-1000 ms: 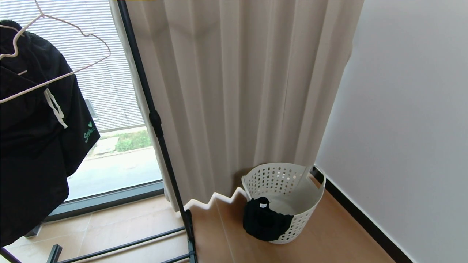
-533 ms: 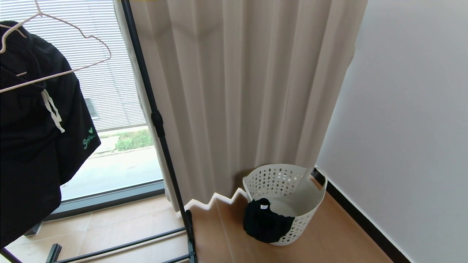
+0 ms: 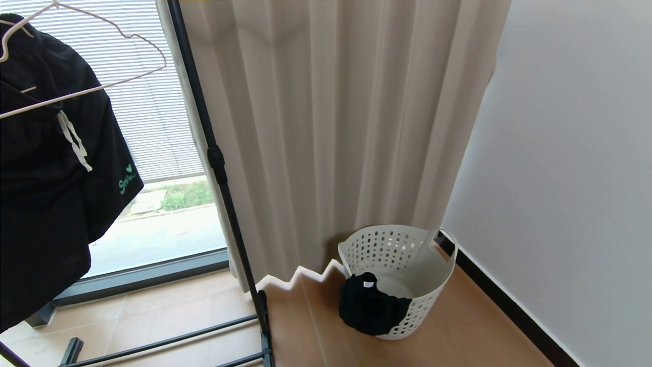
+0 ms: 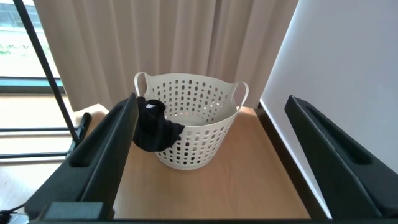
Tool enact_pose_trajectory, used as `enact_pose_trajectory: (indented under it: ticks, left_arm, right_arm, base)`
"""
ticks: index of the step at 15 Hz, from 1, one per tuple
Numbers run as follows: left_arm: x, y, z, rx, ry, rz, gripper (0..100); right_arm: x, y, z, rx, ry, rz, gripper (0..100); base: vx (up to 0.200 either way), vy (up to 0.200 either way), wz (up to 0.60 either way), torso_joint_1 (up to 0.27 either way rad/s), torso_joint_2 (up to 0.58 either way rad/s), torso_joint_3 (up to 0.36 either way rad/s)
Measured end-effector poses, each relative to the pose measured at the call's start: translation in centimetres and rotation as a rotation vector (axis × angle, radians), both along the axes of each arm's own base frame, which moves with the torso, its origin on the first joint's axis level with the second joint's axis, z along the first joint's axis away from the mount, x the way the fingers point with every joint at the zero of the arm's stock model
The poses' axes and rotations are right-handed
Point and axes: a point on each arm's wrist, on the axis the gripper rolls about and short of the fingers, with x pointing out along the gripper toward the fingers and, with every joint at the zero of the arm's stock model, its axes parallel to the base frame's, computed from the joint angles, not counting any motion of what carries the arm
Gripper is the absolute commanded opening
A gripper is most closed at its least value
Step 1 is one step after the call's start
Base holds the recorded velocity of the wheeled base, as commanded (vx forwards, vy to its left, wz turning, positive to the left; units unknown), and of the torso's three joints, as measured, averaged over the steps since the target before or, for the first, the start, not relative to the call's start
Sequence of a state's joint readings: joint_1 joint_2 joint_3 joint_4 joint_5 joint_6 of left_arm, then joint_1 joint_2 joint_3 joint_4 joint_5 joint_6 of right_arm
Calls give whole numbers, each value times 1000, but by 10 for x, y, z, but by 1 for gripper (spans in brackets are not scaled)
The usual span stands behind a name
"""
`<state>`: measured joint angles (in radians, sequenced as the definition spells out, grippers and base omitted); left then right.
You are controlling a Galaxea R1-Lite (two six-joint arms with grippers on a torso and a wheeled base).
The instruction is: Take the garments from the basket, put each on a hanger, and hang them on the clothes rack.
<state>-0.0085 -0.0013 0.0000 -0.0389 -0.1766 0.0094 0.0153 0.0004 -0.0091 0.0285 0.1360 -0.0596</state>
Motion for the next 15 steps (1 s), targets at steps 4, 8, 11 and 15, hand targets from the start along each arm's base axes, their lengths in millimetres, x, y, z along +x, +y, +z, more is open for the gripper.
enact_pose_trajectory:
  ticks: [4, 8, 11, 15]
  left_arm:
    - [0, 0, 0, 0, -1, 1, 100]
    - [0, 0, 0, 0, -1, 0, 100]
    - [0, 0, 0, 0, -1, -1, 100]
    - [0, 0, 0, 0, 0, 0, 100]
  right_arm:
    - [0, 0, 0, 0, 0, 0, 100]
    - [0, 0, 0, 0, -1, 0, 100]
    - [0, 0, 0, 0, -1, -1, 100]
    - [0, 0, 0, 0, -1, -1, 100]
  base:
    - [0, 0, 0, -1, 44, -115]
    - [0, 0, 0, 2, 1, -187]
    - [0, 0, 0, 7, 4, -198]
    - [0, 0, 0, 5, 2, -199]
